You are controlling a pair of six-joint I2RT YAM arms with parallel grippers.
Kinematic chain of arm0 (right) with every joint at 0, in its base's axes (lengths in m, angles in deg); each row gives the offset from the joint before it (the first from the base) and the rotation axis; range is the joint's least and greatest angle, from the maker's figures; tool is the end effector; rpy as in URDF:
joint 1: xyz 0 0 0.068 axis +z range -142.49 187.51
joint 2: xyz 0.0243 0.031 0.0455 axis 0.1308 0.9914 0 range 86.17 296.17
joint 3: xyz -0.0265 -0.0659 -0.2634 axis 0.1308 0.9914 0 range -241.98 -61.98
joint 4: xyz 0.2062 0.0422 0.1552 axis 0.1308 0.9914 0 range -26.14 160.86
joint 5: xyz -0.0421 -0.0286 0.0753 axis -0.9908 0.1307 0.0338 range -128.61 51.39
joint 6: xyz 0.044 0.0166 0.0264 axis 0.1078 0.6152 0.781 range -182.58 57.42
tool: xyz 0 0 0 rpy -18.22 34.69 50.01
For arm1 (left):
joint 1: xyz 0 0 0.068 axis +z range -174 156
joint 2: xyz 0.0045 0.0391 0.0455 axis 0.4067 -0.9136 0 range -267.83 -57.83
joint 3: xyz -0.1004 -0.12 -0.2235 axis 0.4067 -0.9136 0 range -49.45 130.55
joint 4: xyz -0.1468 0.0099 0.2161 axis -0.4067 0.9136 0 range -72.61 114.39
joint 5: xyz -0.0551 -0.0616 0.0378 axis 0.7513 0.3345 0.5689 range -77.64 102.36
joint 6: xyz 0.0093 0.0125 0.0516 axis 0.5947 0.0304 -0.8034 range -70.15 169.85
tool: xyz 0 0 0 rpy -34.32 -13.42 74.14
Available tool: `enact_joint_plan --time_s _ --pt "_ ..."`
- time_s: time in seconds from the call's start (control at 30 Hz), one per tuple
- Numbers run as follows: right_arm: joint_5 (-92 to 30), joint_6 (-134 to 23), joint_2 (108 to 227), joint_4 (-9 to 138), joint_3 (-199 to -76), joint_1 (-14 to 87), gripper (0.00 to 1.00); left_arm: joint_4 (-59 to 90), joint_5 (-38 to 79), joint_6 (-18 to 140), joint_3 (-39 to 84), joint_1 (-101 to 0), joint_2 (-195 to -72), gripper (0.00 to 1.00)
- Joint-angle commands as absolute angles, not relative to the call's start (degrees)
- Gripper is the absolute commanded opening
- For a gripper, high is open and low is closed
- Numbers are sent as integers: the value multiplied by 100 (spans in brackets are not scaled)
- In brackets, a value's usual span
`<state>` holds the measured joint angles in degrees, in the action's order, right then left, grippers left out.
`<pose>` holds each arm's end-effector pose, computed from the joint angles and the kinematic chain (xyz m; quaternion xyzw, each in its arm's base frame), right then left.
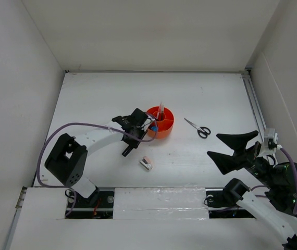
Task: Sort the stationery into containers
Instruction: Pick up the pen from the center of the board.
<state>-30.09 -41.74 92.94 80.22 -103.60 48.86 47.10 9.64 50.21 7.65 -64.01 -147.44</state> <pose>0.0176 0.0226 0.3686 -0.1630 0.5626 0.4551 0.6707 0.2370 -0.1968 0.1996 0.3238 0.9149 -0.0611 0.2332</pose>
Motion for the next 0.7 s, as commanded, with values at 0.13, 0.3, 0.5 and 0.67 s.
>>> enact_joint_plan --time_s 0.13,0.3,0.5,0.67 --pt "-3079 -4281 9347 7942 -10557 4935 99 4921 789 5073 1031 -6381 -14037 0" --pt "-3079 -4281 9400 7889 -10557 4935 99 4973 604 5126 1137 -6381 -13624 0" --pt "-3079 -4281 9514 7889 -10557 4935 99 5018 -289 5582 1777 -6381 -12930 0" --pt "-3192 -4281 9567 7889 -10557 4935 99 4193 -1189 6539 2183 -6381 -12262 0"
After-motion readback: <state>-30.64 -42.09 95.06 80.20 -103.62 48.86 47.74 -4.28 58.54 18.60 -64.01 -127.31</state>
